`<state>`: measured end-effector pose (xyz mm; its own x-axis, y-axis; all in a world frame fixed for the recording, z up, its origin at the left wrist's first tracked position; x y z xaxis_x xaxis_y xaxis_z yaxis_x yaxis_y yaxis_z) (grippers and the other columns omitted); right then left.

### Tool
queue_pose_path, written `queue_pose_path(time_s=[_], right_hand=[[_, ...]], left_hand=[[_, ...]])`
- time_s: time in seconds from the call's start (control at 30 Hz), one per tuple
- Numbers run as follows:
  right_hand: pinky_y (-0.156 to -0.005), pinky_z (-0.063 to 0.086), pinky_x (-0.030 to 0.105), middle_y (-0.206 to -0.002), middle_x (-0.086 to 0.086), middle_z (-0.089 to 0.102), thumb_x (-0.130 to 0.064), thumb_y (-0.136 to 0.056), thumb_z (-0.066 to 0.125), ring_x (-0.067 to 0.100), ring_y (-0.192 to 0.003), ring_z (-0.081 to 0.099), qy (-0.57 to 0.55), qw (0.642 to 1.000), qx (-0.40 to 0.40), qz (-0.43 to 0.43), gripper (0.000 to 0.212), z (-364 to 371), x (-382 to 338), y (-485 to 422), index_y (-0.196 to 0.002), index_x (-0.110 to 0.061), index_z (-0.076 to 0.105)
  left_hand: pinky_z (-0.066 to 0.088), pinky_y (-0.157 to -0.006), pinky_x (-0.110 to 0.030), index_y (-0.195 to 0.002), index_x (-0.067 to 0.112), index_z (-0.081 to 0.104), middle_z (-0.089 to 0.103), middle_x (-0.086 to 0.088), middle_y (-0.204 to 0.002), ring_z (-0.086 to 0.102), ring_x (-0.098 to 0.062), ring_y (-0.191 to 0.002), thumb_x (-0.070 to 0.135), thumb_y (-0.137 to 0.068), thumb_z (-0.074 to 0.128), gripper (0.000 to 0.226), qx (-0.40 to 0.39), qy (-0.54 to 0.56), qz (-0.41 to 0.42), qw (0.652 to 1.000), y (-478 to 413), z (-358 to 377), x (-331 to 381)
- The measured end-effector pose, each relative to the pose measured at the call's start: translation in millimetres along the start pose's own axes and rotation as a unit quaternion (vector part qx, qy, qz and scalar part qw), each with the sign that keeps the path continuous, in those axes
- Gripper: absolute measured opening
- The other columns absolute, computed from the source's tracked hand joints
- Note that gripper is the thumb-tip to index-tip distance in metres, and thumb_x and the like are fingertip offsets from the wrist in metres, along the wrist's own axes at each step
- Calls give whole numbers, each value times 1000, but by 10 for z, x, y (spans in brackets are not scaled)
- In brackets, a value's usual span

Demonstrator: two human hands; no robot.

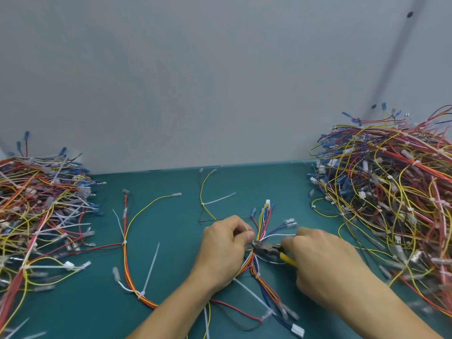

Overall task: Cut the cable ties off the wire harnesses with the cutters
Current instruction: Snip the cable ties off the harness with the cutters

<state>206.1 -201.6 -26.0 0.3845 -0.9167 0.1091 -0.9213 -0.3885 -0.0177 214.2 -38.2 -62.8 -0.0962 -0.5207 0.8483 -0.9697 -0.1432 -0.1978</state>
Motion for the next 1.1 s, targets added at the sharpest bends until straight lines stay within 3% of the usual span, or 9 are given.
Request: queue_pose_path(time_s=[0.17,0.47,0.63,0.73,0.83,0.97,1.1], right_hand=[[-61,24,33,-101,0,47,-18,-85,43,27,-101,53,58,997,40,-24,22,-41,-12,-7,-103,-26,53],[-58,28,33,-100,-1,52,-18,-84,44,30,-95,58,55,997,38,-26,22,-10,34,-25,-101,-25,55],[-60,28,32,-102,-3,55,-23,-83,47,30,-95,59,48,998,29,-26,20,15,61,-43,-100,-26,55],[-60,29,31,-100,-4,54,-25,-83,48,29,-96,59,40,998,28,-27,18,22,67,-44,-100,-28,54],[-62,30,31,-95,-5,49,-30,-87,44,28,-98,59,16,999,39,-22,18,-4,85,-43,-102,-28,53],[-64,34,31,-89,-7,44,-32,-86,43,25,-100,58,-10,997,80,-10,28,-119,148,-27,-113,-33,53],[-62,33,31,-81,-7,39,-32,-85,45,24,-97,57,-22,995,92,-8,33,-244,188,4,-116,-40,53]], left_hand=[[40,-60,-16,-69,19,62,58,20,-54,54,-5,-60,13,-85,65,18,-5,-8,3,1000,-39,-12,-29],[39,-59,-15,-69,21,63,59,20,-56,52,-1,-57,17,-86,66,18,-5,7,9,1000,-33,-2,-37],[37,-51,-20,-68,17,62,56,8,-54,48,0,-44,24,-91,60,24,-10,49,-12,999,-12,-8,-17],[42,-53,-25,-72,17,64,66,5,-66,55,-6,-52,19,-94,56,23,-4,109,-36,993,-10,-28,14],[40,-45,-22,-79,16,65,65,3,-60,54,-11,-52,7,-95,50,24,16,189,-82,978,-31,-106,55],[39,-46,-24,-57,17,52,50,-2,-53,52,-17,-49,0,-85,40,35,38,256,-126,958,-40,-299,117],[47,-42,-27,-66,10,48,56,-11,-63,59,-25,-52,3,-89,38,26,4,403,-214,890,-3,-322,202]])
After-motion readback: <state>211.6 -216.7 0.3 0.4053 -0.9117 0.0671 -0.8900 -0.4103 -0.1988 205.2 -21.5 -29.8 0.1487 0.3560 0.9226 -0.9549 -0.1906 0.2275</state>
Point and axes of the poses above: each hand's wrist, its own y-axis away from the middle knuckle, its own z-axis out of the palm, x = y × z, the point moved 3 cm from there along -y, towards the middle knuckle
